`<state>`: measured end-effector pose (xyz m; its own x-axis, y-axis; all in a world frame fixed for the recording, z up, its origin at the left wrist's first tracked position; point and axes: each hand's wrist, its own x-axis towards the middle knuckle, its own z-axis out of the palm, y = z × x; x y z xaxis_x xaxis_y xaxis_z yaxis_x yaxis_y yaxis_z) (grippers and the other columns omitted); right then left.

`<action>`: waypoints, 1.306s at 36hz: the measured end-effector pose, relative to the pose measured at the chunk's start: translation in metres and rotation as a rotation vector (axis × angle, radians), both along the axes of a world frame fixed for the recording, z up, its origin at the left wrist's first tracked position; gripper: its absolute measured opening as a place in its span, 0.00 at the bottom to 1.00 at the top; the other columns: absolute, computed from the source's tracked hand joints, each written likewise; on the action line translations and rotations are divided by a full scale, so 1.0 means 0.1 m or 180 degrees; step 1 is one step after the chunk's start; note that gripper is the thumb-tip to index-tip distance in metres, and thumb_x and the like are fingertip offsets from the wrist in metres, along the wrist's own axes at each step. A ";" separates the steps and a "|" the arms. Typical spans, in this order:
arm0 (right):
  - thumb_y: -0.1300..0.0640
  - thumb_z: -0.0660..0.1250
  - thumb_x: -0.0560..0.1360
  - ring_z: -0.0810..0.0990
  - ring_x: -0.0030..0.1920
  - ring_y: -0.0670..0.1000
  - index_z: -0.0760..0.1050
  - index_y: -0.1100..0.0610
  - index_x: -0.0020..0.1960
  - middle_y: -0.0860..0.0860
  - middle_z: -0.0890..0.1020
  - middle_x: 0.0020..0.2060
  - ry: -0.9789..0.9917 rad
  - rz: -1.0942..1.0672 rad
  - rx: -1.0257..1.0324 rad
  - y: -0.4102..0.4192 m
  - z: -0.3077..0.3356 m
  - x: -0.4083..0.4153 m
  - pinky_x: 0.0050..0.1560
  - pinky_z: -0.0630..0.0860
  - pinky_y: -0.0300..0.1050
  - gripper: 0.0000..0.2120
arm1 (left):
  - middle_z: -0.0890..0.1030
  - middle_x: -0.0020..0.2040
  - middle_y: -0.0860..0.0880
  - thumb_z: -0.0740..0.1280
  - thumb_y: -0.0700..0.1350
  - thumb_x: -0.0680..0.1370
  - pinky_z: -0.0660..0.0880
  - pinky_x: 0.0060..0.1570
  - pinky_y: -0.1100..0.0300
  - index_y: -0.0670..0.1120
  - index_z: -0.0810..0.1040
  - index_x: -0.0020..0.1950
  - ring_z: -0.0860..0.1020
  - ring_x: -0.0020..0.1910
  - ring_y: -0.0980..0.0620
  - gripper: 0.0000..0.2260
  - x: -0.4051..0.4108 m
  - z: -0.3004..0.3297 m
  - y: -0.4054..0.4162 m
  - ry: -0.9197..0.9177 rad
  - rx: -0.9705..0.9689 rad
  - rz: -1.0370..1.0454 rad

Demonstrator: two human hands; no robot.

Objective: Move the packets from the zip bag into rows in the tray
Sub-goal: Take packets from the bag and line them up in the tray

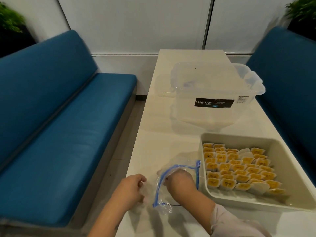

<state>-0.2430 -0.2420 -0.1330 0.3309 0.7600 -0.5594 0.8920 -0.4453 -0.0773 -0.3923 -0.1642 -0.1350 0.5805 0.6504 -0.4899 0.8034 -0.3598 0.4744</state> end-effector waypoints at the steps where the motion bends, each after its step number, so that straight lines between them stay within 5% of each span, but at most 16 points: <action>1: 0.64 0.58 0.79 0.77 0.59 0.56 0.72 0.59 0.66 0.57 0.77 0.61 -0.0026 0.0050 -0.0015 -0.01 0.01 0.00 0.56 0.74 0.47 0.16 | 0.78 0.44 0.57 0.69 0.37 0.70 0.74 0.42 0.68 0.54 0.77 0.52 0.76 0.41 0.62 0.15 0.01 -0.01 -0.02 -0.0080 0.0072 0.0025; 4: 0.65 0.60 0.77 0.78 0.57 0.56 0.69 0.55 0.68 0.56 0.77 0.61 0.0066 0.0040 0.0042 0.02 0.00 0.01 0.51 0.75 0.47 0.20 | 0.78 0.33 0.57 0.65 0.35 0.71 0.69 0.33 0.75 0.55 0.76 0.40 0.74 0.32 0.71 0.13 0.04 -0.05 -0.03 -0.0295 0.0124 0.0111; 8: 0.58 0.59 0.78 0.78 0.54 0.56 0.75 0.59 0.59 0.56 0.79 0.53 0.0103 0.0066 0.0216 -0.03 0.08 -0.03 0.50 0.74 0.47 0.12 | 0.78 0.34 0.58 0.65 0.33 0.72 0.68 0.34 0.77 0.55 0.74 0.37 0.73 0.33 0.75 0.16 0.08 -0.05 0.00 -0.0473 0.0004 0.0180; 18: 0.66 0.65 0.76 0.76 0.59 0.57 0.72 0.62 0.64 0.58 0.76 0.61 0.0061 0.0412 -0.0244 0.07 0.13 0.01 0.57 0.73 0.47 0.16 | 0.78 0.37 0.57 0.62 0.39 0.78 0.67 0.30 0.76 0.51 0.77 0.41 0.75 0.34 0.62 0.10 0.10 -0.08 0.06 -0.0601 -0.0080 0.0364; 21: 0.63 0.59 0.78 0.78 0.56 0.55 0.75 0.59 0.60 0.56 0.79 0.58 0.0502 -0.0162 0.0207 0.05 0.12 0.04 0.52 0.73 0.45 0.13 | 0.79 0.36 0.56 0.60 0.41 0.79 0.67 0.31 0.75 0.53 0.76 0.43 0.75 0.35 0.62 0.10 0.13 -0.10 0.08 -0.0640 0.0085 0.0560; 26: 0.60 0.62 0.73 0.76 0.40 0.47 0.77 0.54 0.44 0.47 0.80 0.40 0.1455 -0.1200 0.2070 -0.20 0.19 0.01 0.41 0.71 0.38 0.05 | 0.79 0.37 0.53 0.61 0.41 0.79 0.68 0.33 0.71 0.51 0.78 0.45 0.77 0.37 0.58 0.08 0.21 -0.10 0.11 -0.0744 0.0231 0.0868; 28: 0.57 0.65 0.73 0.77 0.39 0.43 0.75 0.48 0.41 0.43 0.79 0.37 0.1889 -0.1466 0.2218 -0.27 0.29 0.02 0.42 0.74 0.36 0.05 | 0.80 0.39 0.51 0.60 0.41 0.79 0.68 0.34 0.71 0.51 0.77 0.46 0.77 0.39 0.56 0.08 0.23 -0.10 0.13 -0.0743 0.0230 0.0960; 31: 0.61 0.67 0.73 0.81 0.39 0.48 0.76 0.53 0.44 0.48 0.79 0.40 0.2664 -0.2011 0.2185 -0.39 0.46 0.11 0.43 0.82 0.46 0.04 | 0.81 0.45 0.49 0.60 0.41 0.79 0.70 0.36 0.68 0.51 0.77 0.48 0.77 0.42 0.54 0.08 0.25 -0.09 0.16 -0.0698 0.0220 0.1004; 36: 0.68 0.63 0.76 0.82 0.39 0.54 0.77 0.59 0.48 0.54 0.80 0.40 0.4045 -0.2799 0.2287 -0.58 0.78 0.32 0.40 0.82 0.49 0.07 | 0.78 0.58 0.50 0.60 0.42 0.78 0.72 0.51 0.62 0.50 0.74 0.65 0.76 0.52 0.52 0.16 0.22 -0.05 0.19 -0.0418 0.0477 0.0741; 39: 0.68 0.60 0.77 0.83 0.37 0.53 0.77 0.59 0.52 0.56 0.81 0.41 0.4801 -0.3128 0.2447 -0.62 0.92 0.41 0.34 0.81 0.45 0.09 | 0.74 0.65 0.50 0.63 0.42 0.78 0.71 0.59 0.56 0.48 0.70 0.69 0.73 0.62 0.49 0.19 0.22 0.13 0.16 -0.0997 0.1045 0.0920; 42: 0.66 0.58 0.78 0.84 0.39 0.53 0.76 0.60 0.54 0.58 0.82 0.45 0.5391 -0.3383 0.2607 -0.59 1.01 0.42 0.34 0.81 0.44 0.10 | 0.75 0.61 0.55 0.62 0.45 0.80 0.70 0.57 0.63 0.50 0.73 0.65 0.74 0.60 0.57 0.13 0.32 0.52 0.01 -0.2402 0.1145 0.1487; 45: 0.67 0.57 0.78 0.84 0.37 0.54 0.76 0.61 0.53 0.59 0.82 0.45 0.5891 -0.3606 0.2802 -0.51 1.08 0.36 0.34 0.82 0.46 0.10 | 0.79 0.58 0.56 0.58 0.49 0.81 0.71 0.60 0.59 0.52 0.75 0.58 0.76 0.59 0.60 0.09 0.50 0.84 -0.22 -0.3600 -0.0289 0.2078; 47: 0.67 0.57 0.78 0.85 0.37 0.55 0.76 0.62 0.52 0.59 0.83 0.43 0.6075 -0.3673 0.2888 -0.45 1.10 0.29 0.37 0.83 0.47 0.09 | 0.80 0.60 0.51 0.54 0.53 0.81 0.69 0.64 0.53 0.50 0.76 0.60 0.76 0.61 0.54 0.16 0.61 0.92 -0.39 -0.3900 -0.1584 0.2167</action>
<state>-0.2141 -0.2870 -0.0234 0.3548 0.8452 -0.3996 -0.8331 0.0918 -0.5455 -0.3309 -0.2035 -0.0426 0.4466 0.8762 -0.1813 -0.2335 0.3097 0.9217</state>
